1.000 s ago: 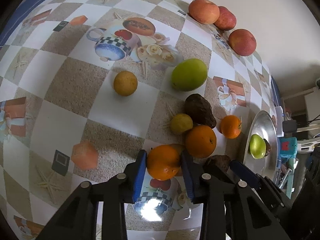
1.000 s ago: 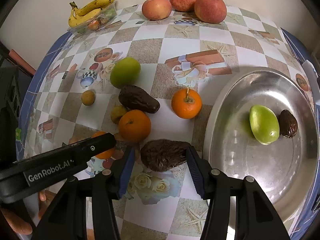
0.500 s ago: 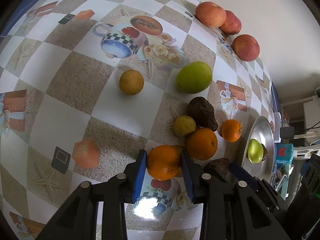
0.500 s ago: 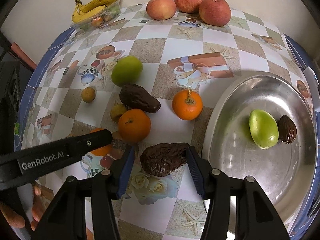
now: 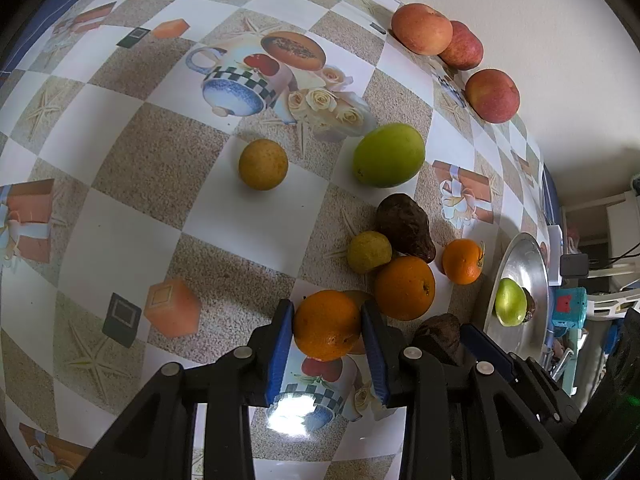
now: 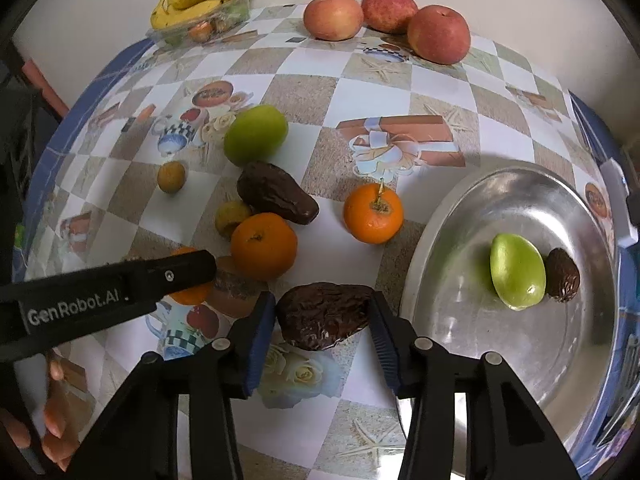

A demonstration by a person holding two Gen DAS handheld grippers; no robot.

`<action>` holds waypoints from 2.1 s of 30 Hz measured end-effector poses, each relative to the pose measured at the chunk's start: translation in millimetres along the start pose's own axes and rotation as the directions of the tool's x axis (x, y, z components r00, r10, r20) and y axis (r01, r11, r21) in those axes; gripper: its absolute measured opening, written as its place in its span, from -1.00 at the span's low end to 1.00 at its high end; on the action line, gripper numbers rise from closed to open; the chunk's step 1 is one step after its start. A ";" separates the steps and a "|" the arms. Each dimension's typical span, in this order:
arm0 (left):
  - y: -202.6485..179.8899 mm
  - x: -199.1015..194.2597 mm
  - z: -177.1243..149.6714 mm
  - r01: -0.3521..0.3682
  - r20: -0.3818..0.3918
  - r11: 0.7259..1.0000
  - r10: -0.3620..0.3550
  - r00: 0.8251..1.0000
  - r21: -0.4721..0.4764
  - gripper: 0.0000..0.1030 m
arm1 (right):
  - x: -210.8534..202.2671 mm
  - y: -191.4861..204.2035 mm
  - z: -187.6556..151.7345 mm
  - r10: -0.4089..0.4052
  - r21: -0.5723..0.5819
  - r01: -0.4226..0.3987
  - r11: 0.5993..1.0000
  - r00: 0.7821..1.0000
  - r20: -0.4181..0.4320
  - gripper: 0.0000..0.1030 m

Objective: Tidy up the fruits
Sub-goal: 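Lift the date with the right tool while the left tool carries the mandarin toward the bowl, then release the date with the right tool while the left tool drops the mandarin into the bowl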

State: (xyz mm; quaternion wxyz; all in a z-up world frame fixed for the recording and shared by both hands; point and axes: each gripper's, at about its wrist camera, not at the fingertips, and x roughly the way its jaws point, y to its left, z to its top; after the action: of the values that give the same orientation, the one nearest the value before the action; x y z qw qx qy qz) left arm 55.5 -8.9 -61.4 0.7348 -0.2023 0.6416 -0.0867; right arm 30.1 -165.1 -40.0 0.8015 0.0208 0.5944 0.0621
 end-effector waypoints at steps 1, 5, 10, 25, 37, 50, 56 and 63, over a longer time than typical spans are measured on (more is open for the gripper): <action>-0.2 -0.5 -0.1 -0.004 0.003 1.000 0.004 1.000 0.002 -0.29 | -1.7 -1.9 0.2 0.012 0.011 -0.012 1.000 1.000 0.005 -0.10; 0.5 -5.5 1.4 -0.015 0.025 1.000 0.015 1.000 0.001 -0.29 | -11.5 -8.7 2.2 0.073 0.055 -0.075 0.996 0.997 0.035 -0.27; 2.4 -8.6 2.0 -0.001 0.029 1.000 0.002 1.000 -0.012 -0.29 | -18.0 -13.7 3.1 0.117 0.092 -0.122 0.988 0.992 0.055 -0.30; -31.7 -40.1 -0.3 0.082 0.127 0.992 -0.094 0.987 0.097 -0.30 | -64.0 -31.6 7.4 0.115 0.148 -0.148 0.978 0.972 0.206 -0.30; -98.5 -29.1 -26.3 0.107 0.104 0.941 -0.147 0.984 0.320 -0.30 | -89.6 -115.9 -13.1 -0.134 0.385 0.040 0.922 0.966 0.220 -0.30; -174.4 21.6 -84.1 0.075 0.060 0.790 -0.140 0.988 0.609 -0.29 | -83.5 -174.1 -31.9 -0.206 0.515 0.104 0.851 0.967 0.147 -0.30; -174.3 36.2 -87.2 0.046 0.072 0.786 -0.113 0.991 0.616 -0.29 | -51.0 -174.0 -36.9 -0.163 0.516 0.110 0.850 0.985 0.060 -0.29; -172.3 47.6 -90.1 0.041 0.049 0.785 -0.091 0.995 0.618 -0.29 | -46.7 -169.0 -34.9 -0.189 0.488 0.140 0.862 0.980 0.053 -0.28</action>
State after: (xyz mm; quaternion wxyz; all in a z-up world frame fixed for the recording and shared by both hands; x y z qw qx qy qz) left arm -2.1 -199.7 -42.7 0.7809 0.0226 0.5425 -0.3089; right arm -4.0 -339.9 -23.9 0.8018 0.1715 0.5504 -0.1575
